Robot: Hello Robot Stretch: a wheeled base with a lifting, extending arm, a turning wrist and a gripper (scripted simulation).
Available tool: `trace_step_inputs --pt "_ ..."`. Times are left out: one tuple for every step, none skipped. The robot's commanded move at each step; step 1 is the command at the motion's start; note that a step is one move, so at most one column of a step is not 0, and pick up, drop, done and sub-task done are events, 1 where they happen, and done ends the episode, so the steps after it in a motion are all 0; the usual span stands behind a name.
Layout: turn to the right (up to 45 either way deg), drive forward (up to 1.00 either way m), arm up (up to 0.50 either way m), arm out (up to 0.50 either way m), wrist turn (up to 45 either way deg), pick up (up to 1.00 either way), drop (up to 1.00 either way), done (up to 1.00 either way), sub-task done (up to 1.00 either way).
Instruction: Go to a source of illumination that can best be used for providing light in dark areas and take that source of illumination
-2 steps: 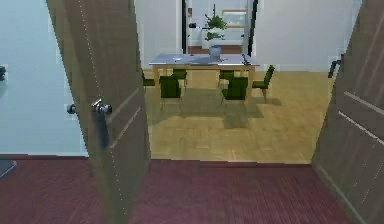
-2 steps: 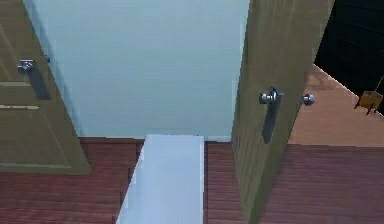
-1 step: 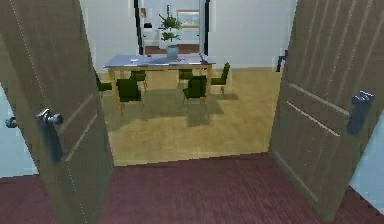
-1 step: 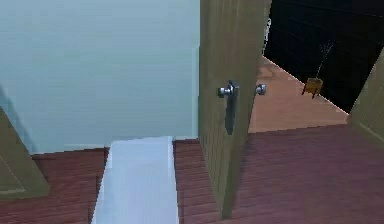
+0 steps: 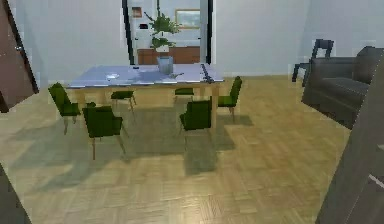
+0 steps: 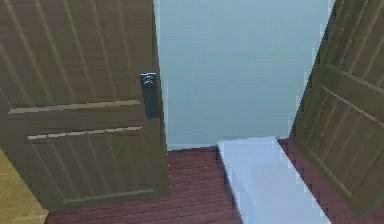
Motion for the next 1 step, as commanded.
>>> trace_step_inputs --pt "0.0 1.00 0.00 0.00 0.0 0.00 0.00 0.00 0.00"
